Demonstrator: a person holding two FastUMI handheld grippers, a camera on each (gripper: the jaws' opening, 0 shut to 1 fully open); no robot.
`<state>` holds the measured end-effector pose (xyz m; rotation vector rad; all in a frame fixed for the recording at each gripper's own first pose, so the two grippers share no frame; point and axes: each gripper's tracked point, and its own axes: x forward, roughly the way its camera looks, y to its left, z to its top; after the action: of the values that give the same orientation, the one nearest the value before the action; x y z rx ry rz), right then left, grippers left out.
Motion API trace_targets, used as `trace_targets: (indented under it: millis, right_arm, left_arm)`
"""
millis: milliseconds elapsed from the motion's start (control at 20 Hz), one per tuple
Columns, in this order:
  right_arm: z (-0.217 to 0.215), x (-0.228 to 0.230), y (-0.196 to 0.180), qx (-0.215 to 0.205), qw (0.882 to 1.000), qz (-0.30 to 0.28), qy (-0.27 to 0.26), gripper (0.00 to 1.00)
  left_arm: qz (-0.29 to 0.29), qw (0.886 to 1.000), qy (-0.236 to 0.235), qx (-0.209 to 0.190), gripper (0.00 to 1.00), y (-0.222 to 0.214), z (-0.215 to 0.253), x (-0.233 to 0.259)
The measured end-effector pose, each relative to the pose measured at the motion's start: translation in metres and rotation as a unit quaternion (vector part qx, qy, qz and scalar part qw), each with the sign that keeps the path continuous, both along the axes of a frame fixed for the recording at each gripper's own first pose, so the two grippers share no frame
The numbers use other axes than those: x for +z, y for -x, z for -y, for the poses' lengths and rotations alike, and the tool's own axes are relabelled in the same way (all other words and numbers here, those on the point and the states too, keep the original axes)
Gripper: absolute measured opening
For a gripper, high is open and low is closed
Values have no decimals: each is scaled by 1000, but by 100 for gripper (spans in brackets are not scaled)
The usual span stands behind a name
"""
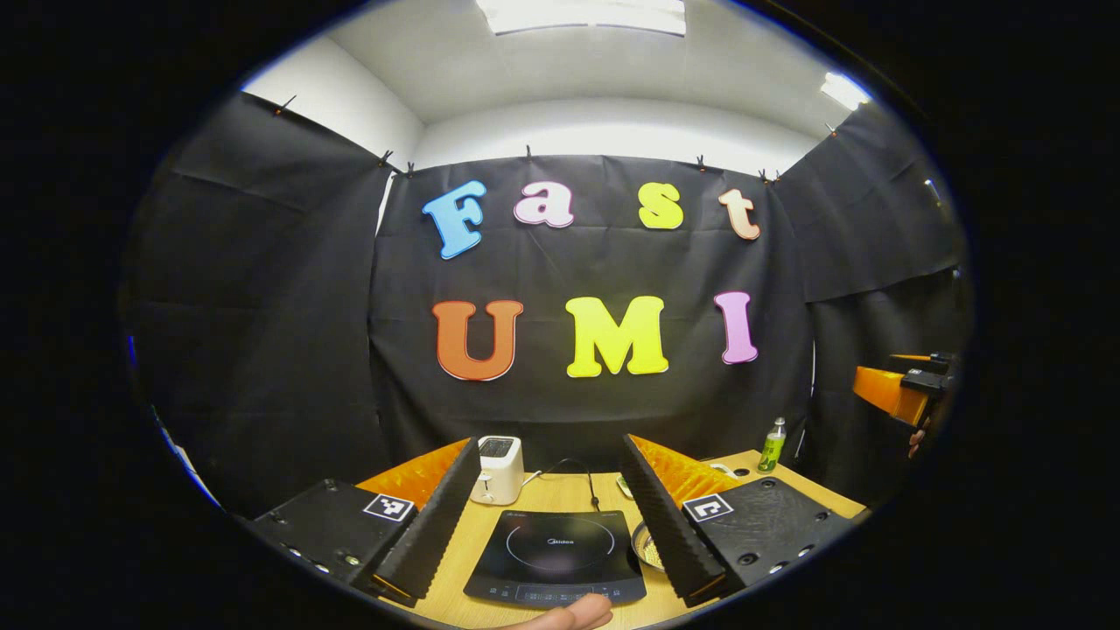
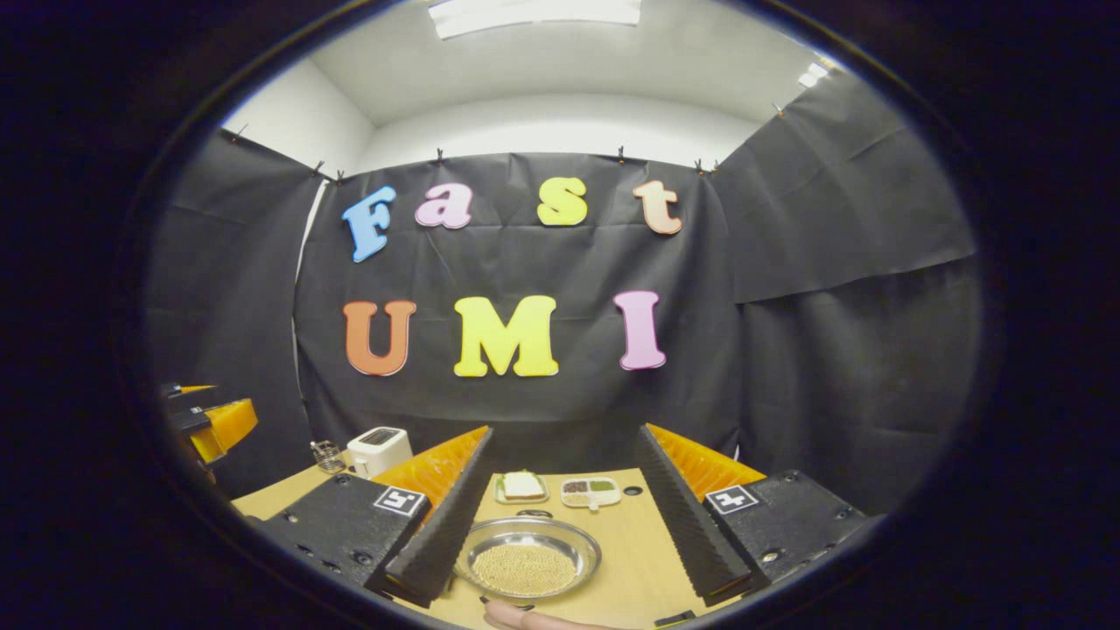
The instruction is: First push the handle of the pot to place it horizontally, then grasp the pot with both hands and set it on the induction cooktop.
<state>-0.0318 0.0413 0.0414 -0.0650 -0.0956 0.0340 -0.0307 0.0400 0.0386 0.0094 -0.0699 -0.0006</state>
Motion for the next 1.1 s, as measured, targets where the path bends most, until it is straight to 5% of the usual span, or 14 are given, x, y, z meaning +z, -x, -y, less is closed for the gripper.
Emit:
trace_targets:
  millis: [700, 900, 1100]
  right_arm:
    - [-24, -75, -36, 16, 997, -81, 12, 100]
    - [-37, -108, -50, 22, 993, -115, 6, 77]
    - [-65, -145, -56, 68, 984, -164, -17, 38]
  left_arm:
    - [6, 1000, -6, 3, 95, 11, -3, -4]
    - [7, 1000, -7, 12, 95, 12, -12, -7]
    - [16, 1000, -14, 21, 95, 16, -19, -11]
